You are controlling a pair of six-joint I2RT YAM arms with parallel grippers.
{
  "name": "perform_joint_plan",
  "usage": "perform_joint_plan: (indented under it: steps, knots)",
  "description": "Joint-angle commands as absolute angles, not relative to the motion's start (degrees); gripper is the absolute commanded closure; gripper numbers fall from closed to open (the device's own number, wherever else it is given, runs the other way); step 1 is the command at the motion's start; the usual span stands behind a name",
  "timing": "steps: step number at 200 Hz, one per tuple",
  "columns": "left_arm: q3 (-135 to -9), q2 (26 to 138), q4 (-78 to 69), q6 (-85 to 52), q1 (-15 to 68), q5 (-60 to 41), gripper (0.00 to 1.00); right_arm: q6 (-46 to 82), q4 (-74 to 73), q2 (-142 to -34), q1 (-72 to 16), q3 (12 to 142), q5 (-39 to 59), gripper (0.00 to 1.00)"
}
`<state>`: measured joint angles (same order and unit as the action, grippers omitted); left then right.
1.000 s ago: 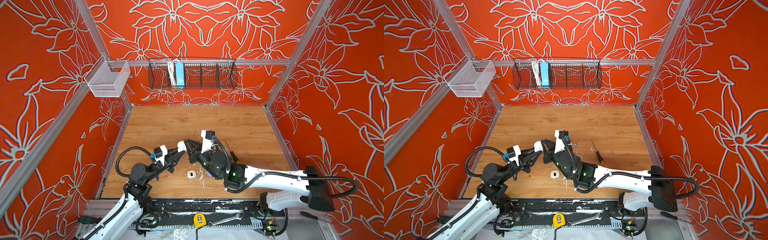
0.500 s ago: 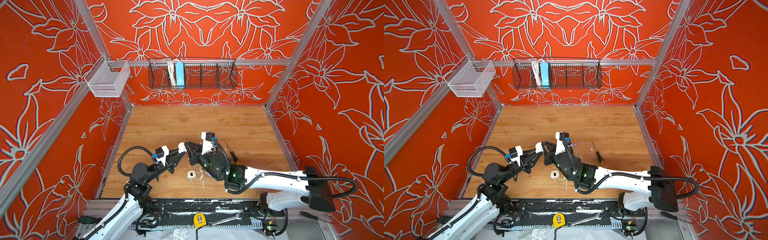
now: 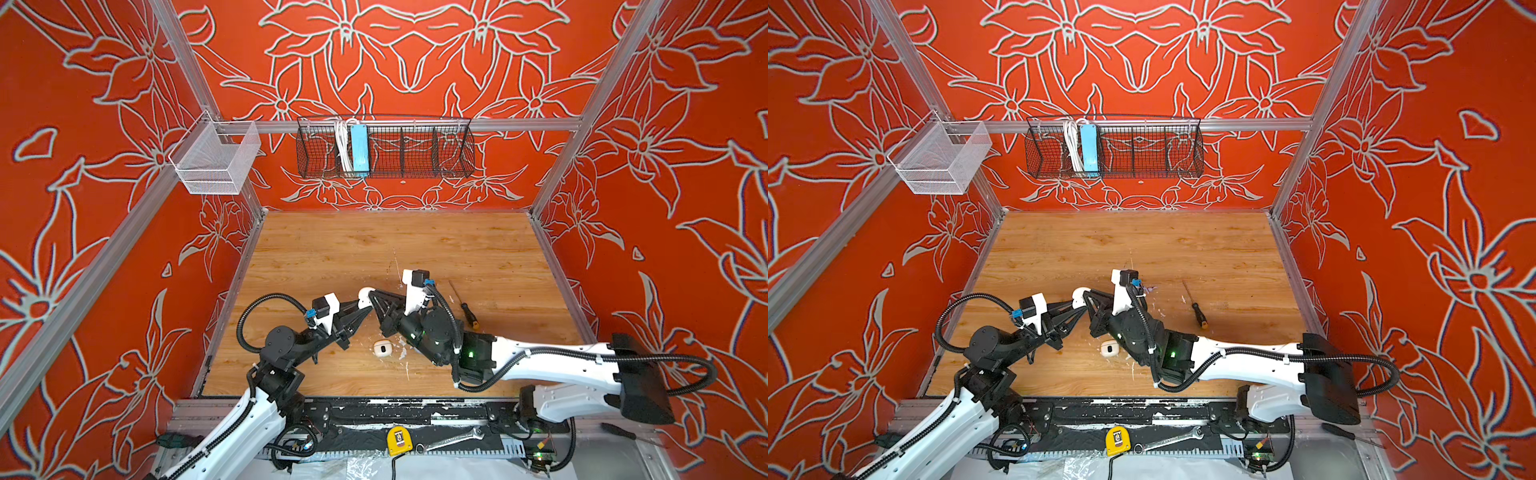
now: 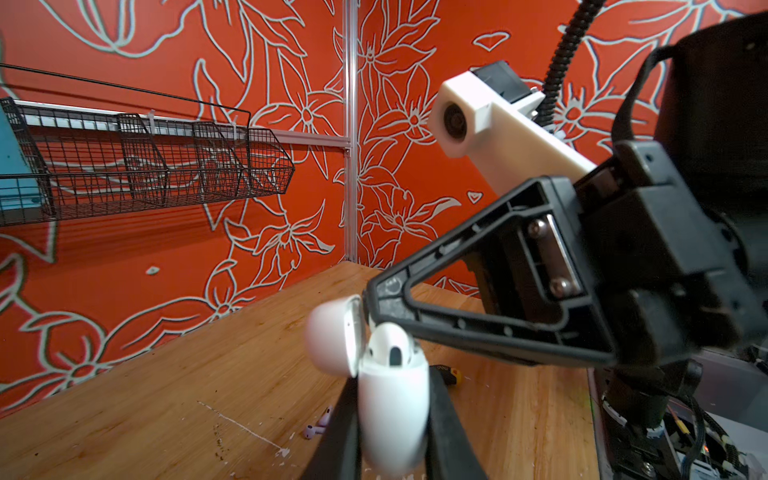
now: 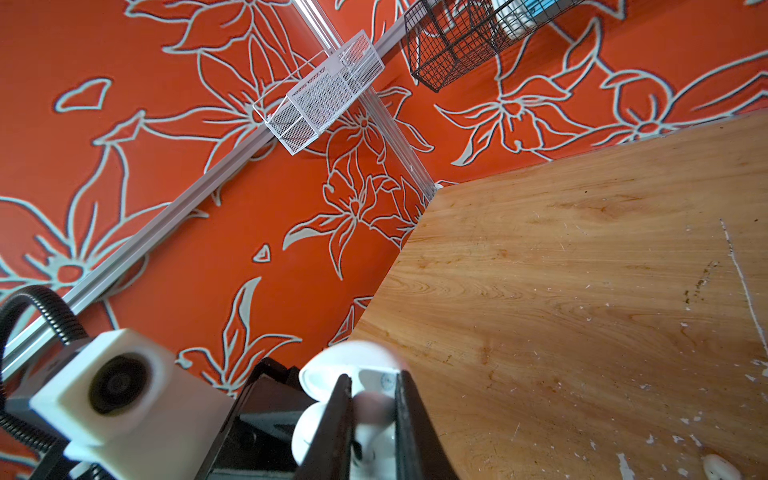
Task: Insert the wireless bluetooth earbuds into the charging case
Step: 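Open the right gripper and lift it away from the case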
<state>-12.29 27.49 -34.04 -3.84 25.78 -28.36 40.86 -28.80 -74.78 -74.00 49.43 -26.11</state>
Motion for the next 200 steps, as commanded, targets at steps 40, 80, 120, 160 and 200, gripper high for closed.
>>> perform_joint_plan:
  steps: [40,80,120,160,200]
  knots:
    - [-12.0,26.1,-37.0,-3.1,25.7,-26.4,1.00,40.5,-25.8,-71.1,-74.7,46.7,-29.9,0.38]
    - [-12.0,26.3,-36.8,-3.3,25.7,-26.0,1.00,36.2,-24.3,-66.7,-74.8,46.0,-34.9,0.41]
    - [-13.2,28.6,-36.3,-3.0,25.7,-27.7,1.00,21.7,-12.7,-66.4,-73.7,55.4,-34.3,0.43]
    - [-17.1,34.1,-33.4,-0.5,25.8,-34.5,1.00,15.6,10.4,-76.4,-62.2,71.8,-18.7,0.41]
    - [-20.9,40.7,-31.7,0.0,26.1,-40.2,1.00,8.3,16.0,-84.6,-53.1,76.0,-3.8,0.34]
